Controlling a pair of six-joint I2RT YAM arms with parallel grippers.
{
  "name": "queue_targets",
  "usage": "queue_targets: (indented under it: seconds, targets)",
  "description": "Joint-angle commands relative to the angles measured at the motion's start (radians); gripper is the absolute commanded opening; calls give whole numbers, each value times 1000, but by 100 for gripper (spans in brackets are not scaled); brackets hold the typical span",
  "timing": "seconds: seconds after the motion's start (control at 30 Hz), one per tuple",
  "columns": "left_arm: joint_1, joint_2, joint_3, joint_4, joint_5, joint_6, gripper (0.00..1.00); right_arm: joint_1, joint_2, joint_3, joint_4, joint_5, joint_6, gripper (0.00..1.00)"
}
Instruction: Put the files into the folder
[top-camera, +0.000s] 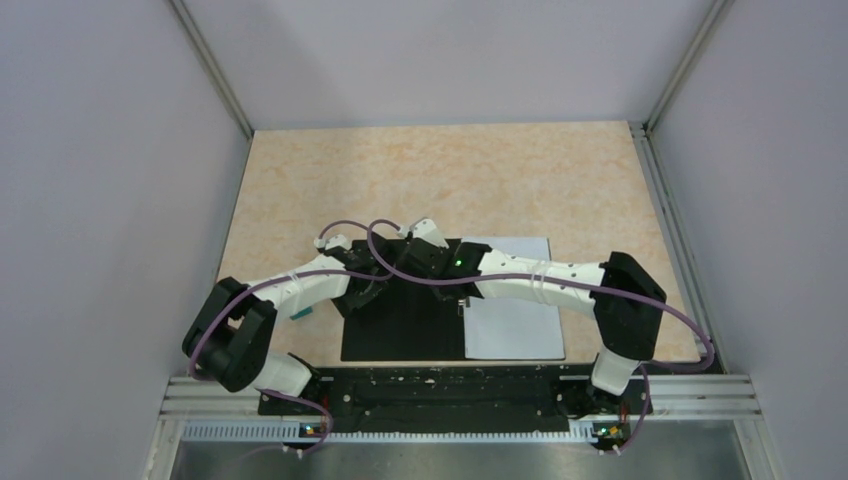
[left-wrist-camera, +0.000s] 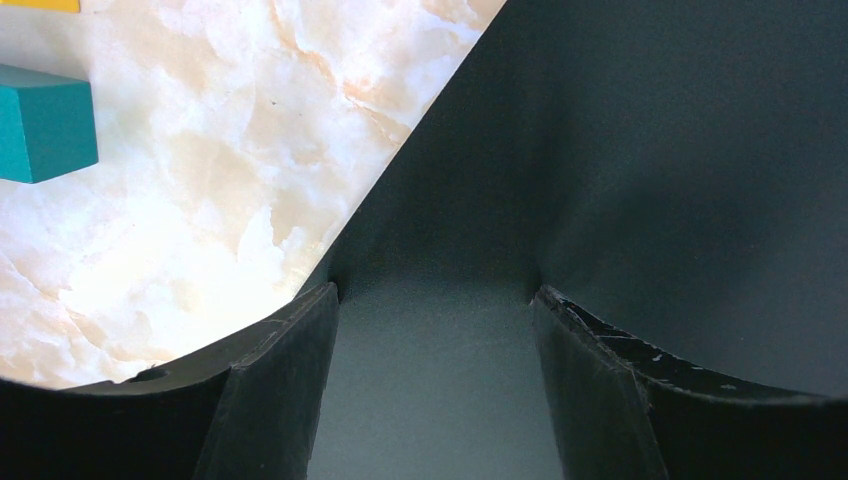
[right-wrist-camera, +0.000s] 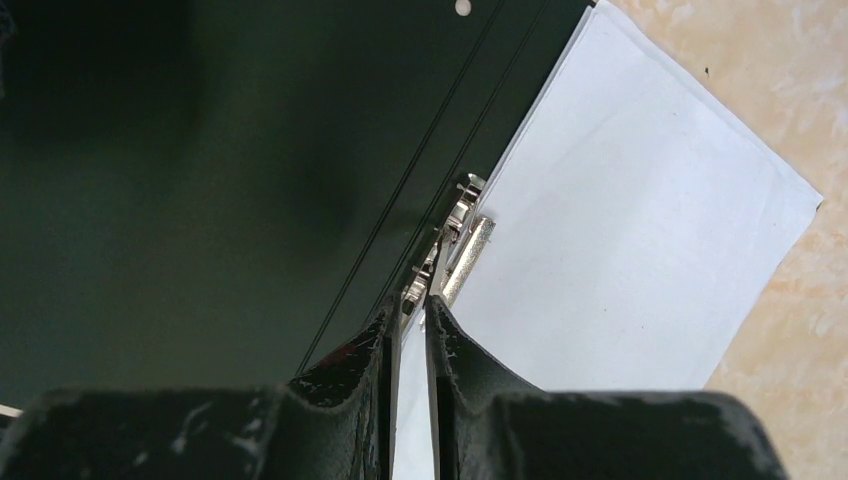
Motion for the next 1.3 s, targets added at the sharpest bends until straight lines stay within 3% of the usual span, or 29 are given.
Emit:
queue_targets:
  seconds: [0.0, 1.27]
  targets:
    - [8, 44, -63, -22, 44, -17, 76, 12, 16, 29, 7, 26, -17, 15]
    - [20, 37, -69, -17, 57, -18, 79, 12, 2, -67, 45, 35, -9, 11]
